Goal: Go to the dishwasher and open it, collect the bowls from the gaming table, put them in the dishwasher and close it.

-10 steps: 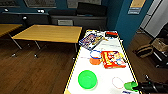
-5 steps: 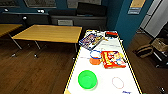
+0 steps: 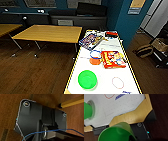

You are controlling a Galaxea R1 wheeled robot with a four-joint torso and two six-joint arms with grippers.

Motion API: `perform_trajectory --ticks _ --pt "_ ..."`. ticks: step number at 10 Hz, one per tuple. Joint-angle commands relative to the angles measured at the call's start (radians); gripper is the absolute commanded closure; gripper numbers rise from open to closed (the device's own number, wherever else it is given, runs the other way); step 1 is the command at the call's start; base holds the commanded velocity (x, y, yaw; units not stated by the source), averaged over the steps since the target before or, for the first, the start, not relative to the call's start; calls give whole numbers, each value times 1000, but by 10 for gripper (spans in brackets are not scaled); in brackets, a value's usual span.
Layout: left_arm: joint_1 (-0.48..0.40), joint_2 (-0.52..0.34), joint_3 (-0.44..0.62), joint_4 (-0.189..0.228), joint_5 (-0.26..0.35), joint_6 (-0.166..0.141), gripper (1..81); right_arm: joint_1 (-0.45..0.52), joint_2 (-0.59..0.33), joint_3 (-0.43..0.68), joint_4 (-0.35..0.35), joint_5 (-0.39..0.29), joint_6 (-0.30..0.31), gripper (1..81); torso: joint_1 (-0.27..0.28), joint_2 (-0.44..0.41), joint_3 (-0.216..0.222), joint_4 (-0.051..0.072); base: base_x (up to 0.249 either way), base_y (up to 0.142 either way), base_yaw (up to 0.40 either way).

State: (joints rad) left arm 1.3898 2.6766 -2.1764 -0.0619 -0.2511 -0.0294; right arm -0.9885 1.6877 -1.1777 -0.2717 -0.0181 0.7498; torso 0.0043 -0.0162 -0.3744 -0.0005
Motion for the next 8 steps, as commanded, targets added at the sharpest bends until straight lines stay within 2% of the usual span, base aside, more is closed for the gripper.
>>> perform_trajectory --ticks 1,3,4,5,8 --pt "-18 -15 10 14 59 0 10 -115 -33 -80 -80 228 -4 811 0 0 0 0 0 0 0" --pt "-18 -13 12 14 56 2 10 -175 26 -129 -92 231 -12 811 0 0 0 0 0 0 0" --pt "-18 -21 30 14 55 2 10 -206 98 -193 -95 233 -12 811 0 0 0 0 0 0 0" --pt "-18 -51 88 16 50 2 10 -233 156 -248 -98 233 -13 811 0 0 0 0 0 0 0" --pt "-53 -264 415 19 46 2 10 -270 252 -353 -104 247 -15 811 0 0 0 0 0 0 0"
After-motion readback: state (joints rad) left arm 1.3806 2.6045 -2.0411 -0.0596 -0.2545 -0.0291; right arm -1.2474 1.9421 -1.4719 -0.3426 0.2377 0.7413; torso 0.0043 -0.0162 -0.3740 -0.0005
